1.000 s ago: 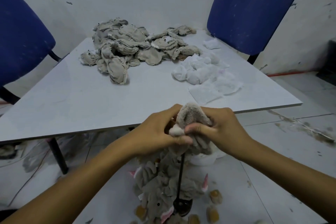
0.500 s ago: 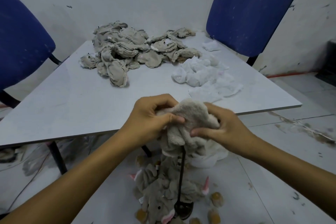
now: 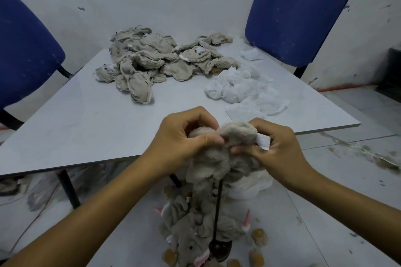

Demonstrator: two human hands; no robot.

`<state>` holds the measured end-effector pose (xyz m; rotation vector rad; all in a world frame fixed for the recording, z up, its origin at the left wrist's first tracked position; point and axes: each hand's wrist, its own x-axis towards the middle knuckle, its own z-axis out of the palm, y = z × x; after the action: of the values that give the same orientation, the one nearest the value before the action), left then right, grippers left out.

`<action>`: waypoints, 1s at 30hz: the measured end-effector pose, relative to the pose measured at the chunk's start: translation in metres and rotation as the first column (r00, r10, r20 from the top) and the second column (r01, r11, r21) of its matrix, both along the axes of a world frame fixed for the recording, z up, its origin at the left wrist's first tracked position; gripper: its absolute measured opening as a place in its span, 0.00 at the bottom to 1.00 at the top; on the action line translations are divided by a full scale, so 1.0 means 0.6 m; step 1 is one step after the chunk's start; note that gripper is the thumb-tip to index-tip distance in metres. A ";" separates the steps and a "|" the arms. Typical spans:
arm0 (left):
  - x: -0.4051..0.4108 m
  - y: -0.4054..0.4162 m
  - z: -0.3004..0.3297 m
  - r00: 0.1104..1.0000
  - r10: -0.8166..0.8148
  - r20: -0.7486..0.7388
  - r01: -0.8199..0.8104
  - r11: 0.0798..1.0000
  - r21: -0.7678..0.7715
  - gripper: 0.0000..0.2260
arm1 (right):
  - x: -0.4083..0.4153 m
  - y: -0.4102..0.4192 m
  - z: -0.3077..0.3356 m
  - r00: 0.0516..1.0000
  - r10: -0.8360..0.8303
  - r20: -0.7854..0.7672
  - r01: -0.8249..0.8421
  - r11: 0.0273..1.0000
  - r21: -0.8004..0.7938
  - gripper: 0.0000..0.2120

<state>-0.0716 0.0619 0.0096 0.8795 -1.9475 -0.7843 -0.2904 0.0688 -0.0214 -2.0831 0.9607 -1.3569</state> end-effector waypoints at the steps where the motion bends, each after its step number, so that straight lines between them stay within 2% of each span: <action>1: 0.002 0.000 -0.006 0.989 -0.010 0.148 0.010 1.000 0.006 0.08 | 0.001 0.000 0.000 0.998 0.022 -0.050 -0.022 1.000 0.005 0.10; 3: 0.001 -0.004 -0.017 0.899 -0.003 0.437 0.002 1.000 0.003 0.10 | 0.004 -0.003 -0.004 0.987 0.083 -0.137 -0.063 0.987 0.145 0.10; 4: 0.001 -0.007 -0.021 0.870 0.017 0.493 -0.009 1.000 -0.019 0.09 | 0.004 -0.007 -0.006 0.981 0.118 -0.156 -0.077 0.966 0.248 0.13; 6: -0.001 -0.014 -0.020 0.891 0.058 0.449 -0.017 0.995 -0.095 0.06 | 0.000 -0.014 -0.008 0.962 0.200 -0.184 -0.114 0.911 0.396 0.17; 8: 0.004 -0.014 -0.007 0.976 0.070 0.208 -0.059 0.997 -0.057 0.06 | -0.007 -0.017 -0.001 0.957 0.237 -0.166 -0.142 0.885 0.443 0.17; 9: 0.011 -0.015 0.000 0.995 0.055 0.088 -0.056 0.998 0.012 0.07 | -0.010 -0.018 0.007 0.968 0.219 -0.124 -0.147 0.891 0.429 0.16; 10: 0.021 -0.017 0.003 0.999 0.029 0.033 -0.031 0.997 0.070 0.07 | -0.013 -0.019 0.017 0.980 0.187 -0.067 -0.148 0.914 0.378 0.16; 11: 0.030 -0.019 0.004 0.997 -0.004 0.072 -0.003 0.996 0.091 0.08 | -0.015 -0.019 0.027 0.988 0.155 -0.022 -0.141 0.942 0.304 0.15; 13: 0.042 -0.020 -0.001 0.960 -0.035 0.278 0.021 0.998 0.052 0.11 | -0.010 -0.015 0.044 0.992 0.123 0.000 -0.121 0.972 0.204 0.16; 15: 0.038 -0.017 -0.005 0.929 -0.032 0.369 0.021 0.999 0.033 0.12 | -0.002 -0.010 0.053 0.993 0.107 -0.052 -0.095 0.976 0.196 0.15; 17: 0.023 -0.008 0.001 0.962 -0.068 0.266 0.044 0.994 0.096 0.12 | 0.001 -0.005 0.057 0.987 0.089 -0.136 -0.063 0.980 0.188 0.13; 19: 0.011 -0.006 0.012 0.995 -0.092 0.045 0.085 0.985 0.148 0.16 | 0.002 -0.003 0.061 0.974 0.080 -0.210 -0.053 0.990 0.132 0.11; 21: 0.004 -0.006 0.018 0.998 -0.058 -0.031 0.060 0.997 0.054 0.11 | 0.001 -0.005 0.064 0.973 0.064 -0.222 -0.050 0.996 0.070 0.12; 24: 0.006 -0.009 0.000 0.999 -0.024 0.033 0.022 0.999 0.044 0.10 | -0.002 -0.006 0.050 0.977 0.049 -0.208 -0.035 0.997 0.070 0.14; 28: -0.002 -0.014 -0.038 0.965 -0.015 0.263 -0.002 0.998 0.063 0.12 | 0.007 0.000 0.005 0.915 0.007 -0.404 0.037 0.994 0.101 0.12; 30: -0.005 -0.015 -0.040 0.959 -0.006 0.284 0.004 1.000 0.007 0.11 | 0.007 0.000 -0.005 0.932 0.029 -0.360 0.016 0.993 0.120 0.09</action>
<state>-0.0749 0.0527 -0.0141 1.0376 -2.1979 -0.6973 -0.2862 0.0691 -0.0244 -2.2827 1.1494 -0.8985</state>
